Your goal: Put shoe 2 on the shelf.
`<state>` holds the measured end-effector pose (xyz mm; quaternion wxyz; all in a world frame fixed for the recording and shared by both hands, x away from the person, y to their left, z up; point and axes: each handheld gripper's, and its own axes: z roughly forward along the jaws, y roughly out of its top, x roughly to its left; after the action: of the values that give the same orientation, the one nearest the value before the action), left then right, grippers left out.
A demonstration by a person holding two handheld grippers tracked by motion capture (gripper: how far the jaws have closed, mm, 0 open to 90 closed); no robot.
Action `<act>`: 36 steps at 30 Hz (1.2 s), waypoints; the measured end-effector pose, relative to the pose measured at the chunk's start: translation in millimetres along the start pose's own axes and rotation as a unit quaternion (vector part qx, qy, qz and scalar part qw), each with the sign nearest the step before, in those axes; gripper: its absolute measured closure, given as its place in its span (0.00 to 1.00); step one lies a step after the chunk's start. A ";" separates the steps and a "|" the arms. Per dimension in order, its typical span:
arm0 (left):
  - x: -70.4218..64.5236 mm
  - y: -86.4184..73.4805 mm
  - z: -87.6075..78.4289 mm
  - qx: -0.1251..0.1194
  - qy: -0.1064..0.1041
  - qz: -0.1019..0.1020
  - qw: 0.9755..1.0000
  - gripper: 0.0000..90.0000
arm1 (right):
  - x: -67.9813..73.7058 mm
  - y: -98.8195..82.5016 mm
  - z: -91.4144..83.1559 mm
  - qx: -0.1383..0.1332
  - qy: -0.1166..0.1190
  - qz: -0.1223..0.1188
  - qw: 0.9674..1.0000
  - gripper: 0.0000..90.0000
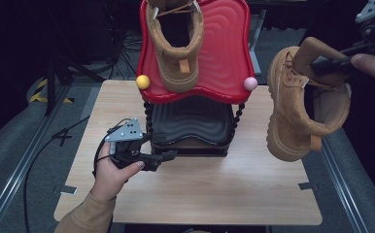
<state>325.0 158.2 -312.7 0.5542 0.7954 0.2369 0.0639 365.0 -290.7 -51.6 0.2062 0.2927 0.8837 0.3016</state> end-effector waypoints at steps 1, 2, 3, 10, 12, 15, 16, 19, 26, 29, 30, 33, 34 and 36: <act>0.0 0.0 0.0 0.000 0.000 0.000 1.000 0.37 | -0.1 2.3 -1.6 -0.001 -0.002 -0.002 1.000 0.91; 0.3 -1.3 -2.1 0.000 0.003 -0.003 1.000 0.37 | -0.4 5.5 -3.5 -0.002 -0.003 -0.003 1.000 0.91; 1.1 -1.7 -3.4 0.001 0.005 0.001 1.000 0.37 | -0.9 8.8 -5.4 -0.003 -0.005 -0.003 1.000 0.91; 0.3 -5.8 -10.1 0.000 0.013 -0.005 1.000 0.37 | -1.9 31.7 -14.9 -0.018 -0.016 -0.008 1.000 0.92; -0.2 -7.7 -12.8 0.000 0.016 -0.009 1.000 0.37 | -1.7 45.1 -16.3 -0.026 -0.018 -0.010 0.999 0.91; 0.0 -9.5 -16.9 -0.002 0.020 -0.011 1.000 0.37 | -1.1 52.8 -16.4 -0.028 -0.021 -0.012 0.999 0.92; -0.8 -10.6 -18.5 -0.005 0.022 -0.014 1.000 0.37 | 0.2 62.4 -15.8 -0.031 -0.023 -0.016 0.999 0.92; -0.5 -11.7 -20.1 -0.002 0.023 -0.012 1.000 0.37 | 1.6 73.4 -14.2 -0.034 -0.024 -0.021 0.999 0.92; -0.2 -12.1 -22.0 -0.005 0.024 -0.013 1.000 0.37 | 4.7 95.5 -4.1 -0.043 -0.029 -0.025 0.998 0.91; 0.2 -11.7 -21.1 -0.006 0.021 -0.014 1.000 0.37 | 6.5 103.6 -1.0 -0.046 -0.031 -0.030 0.998 0.92; 0.5 -11.6 -20.6 -0.007 0.020 -0.014 1.000 0.37 | 7.6 106.2 0.4 -0.049 -0.030 -0.030 0.998 0.91; 1.1 -11.4 -20.1 -0.006 0.020 -0.017 1.000 0.37 | 9.4 113.4 4.1 -0.050 -0.035 -0.033 0.998 0.92; 1.3 -11.2 -20.0 -0.005 0.019 -0.019 1.000 0.37 | 10.0 115.2 5.4 -0.051 -0.036 -0.035 0.997 0.92; 1.7 -11.1 -19.4 -0.007 0.017 -0.020 1.000 0.37 | 11.1 120.2 9.4 -0.053 -0.037 -0.038 0.997 0.92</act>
<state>316.0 178.6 -315.7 0.5572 0.7852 0.2615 0.0681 409.0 -202.0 18.0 0.2648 0.2581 0.8691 0.3286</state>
